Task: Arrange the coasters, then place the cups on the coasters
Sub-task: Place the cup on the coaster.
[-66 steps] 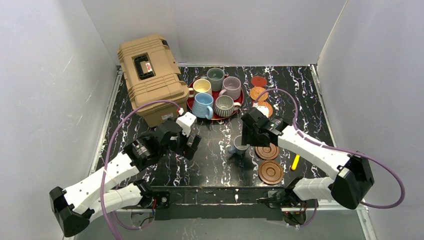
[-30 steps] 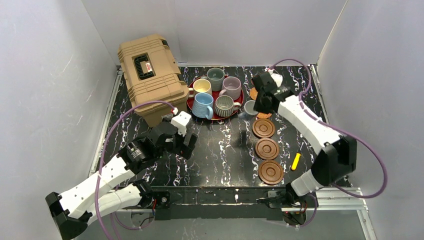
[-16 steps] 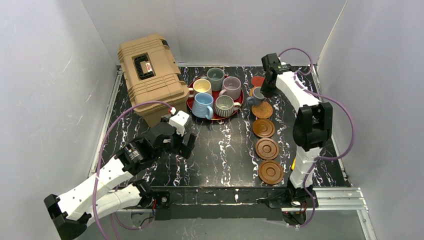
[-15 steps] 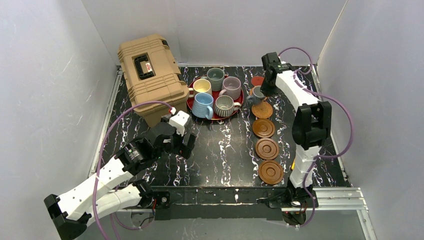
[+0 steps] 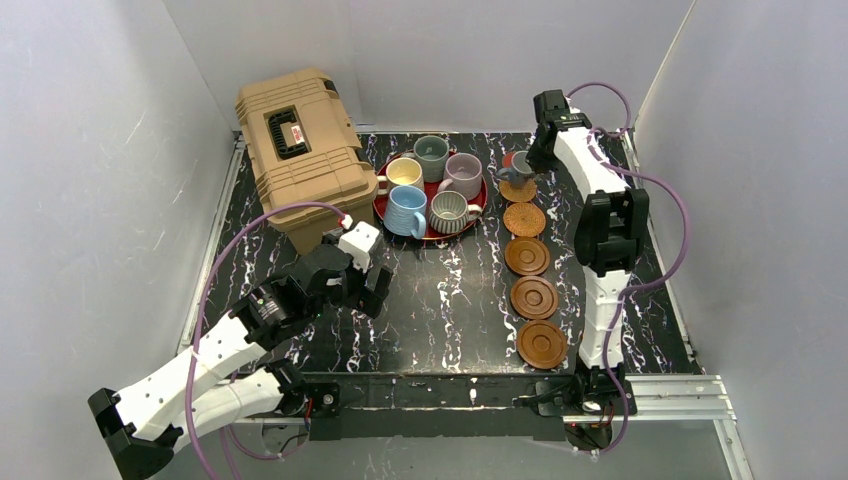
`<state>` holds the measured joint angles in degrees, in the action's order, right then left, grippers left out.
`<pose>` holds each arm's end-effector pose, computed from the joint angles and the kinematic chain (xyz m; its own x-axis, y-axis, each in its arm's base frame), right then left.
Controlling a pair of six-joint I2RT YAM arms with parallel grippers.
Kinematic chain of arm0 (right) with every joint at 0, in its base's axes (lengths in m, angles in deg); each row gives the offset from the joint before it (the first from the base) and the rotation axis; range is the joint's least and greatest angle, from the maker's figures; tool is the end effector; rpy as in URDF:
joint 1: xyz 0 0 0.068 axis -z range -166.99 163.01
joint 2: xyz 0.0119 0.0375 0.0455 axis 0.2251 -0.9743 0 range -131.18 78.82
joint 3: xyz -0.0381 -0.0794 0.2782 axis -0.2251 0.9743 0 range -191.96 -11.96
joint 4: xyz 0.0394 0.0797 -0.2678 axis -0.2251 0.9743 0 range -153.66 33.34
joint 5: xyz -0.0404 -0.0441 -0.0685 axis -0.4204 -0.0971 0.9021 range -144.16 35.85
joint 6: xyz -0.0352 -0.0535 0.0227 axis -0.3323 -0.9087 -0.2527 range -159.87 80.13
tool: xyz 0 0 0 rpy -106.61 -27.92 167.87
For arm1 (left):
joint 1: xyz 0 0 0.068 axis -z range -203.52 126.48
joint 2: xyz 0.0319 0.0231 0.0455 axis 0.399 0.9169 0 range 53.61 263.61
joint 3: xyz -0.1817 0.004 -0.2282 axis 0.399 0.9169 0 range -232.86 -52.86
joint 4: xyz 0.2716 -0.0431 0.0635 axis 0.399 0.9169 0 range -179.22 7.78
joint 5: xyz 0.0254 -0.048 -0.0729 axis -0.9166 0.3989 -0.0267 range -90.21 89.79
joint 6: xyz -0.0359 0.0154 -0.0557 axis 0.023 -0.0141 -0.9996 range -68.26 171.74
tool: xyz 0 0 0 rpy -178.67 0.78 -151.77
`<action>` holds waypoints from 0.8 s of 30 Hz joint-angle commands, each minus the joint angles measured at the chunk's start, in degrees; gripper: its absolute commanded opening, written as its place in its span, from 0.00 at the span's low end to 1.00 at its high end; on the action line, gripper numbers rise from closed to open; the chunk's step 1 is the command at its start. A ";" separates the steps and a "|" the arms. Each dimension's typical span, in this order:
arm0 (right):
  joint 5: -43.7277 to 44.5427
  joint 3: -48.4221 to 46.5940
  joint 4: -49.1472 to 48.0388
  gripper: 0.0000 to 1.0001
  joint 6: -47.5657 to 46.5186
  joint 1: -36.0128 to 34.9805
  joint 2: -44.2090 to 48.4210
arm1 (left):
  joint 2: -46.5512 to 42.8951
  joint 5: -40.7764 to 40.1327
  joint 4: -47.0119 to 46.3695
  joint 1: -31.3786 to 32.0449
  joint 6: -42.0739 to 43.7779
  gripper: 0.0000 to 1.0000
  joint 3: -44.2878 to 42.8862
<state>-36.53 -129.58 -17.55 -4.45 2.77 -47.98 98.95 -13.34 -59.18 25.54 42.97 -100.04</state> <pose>0.5293 0.0789 0.2536 -0.6591 0.4422 -0.6083 0.4691 0.8740 0.1271 0.1391 -0.1413 0.3235 -0.3982 0.2324 -0.8874 0.5501 0.8346 -0.0283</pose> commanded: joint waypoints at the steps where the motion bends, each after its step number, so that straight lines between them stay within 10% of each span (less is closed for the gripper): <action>1: 0.07 -6.07 -2.44 0.01 2.01 0.64 -1.46 | -0.16 -0.94 0.29 -0.28 0.68 0.98 -0.05; 24: 0.28 -9.64 -8.23 0.01 5.70 2.24 -6.25 | 0.01 -0.59 0.06 -0.23 0.84 0.98 0.03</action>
<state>-36.55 -135.42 -21.92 -0.43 4.69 -53.99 99.28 -13.32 -59.20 25.54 43.21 -100.04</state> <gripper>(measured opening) 0.056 0.981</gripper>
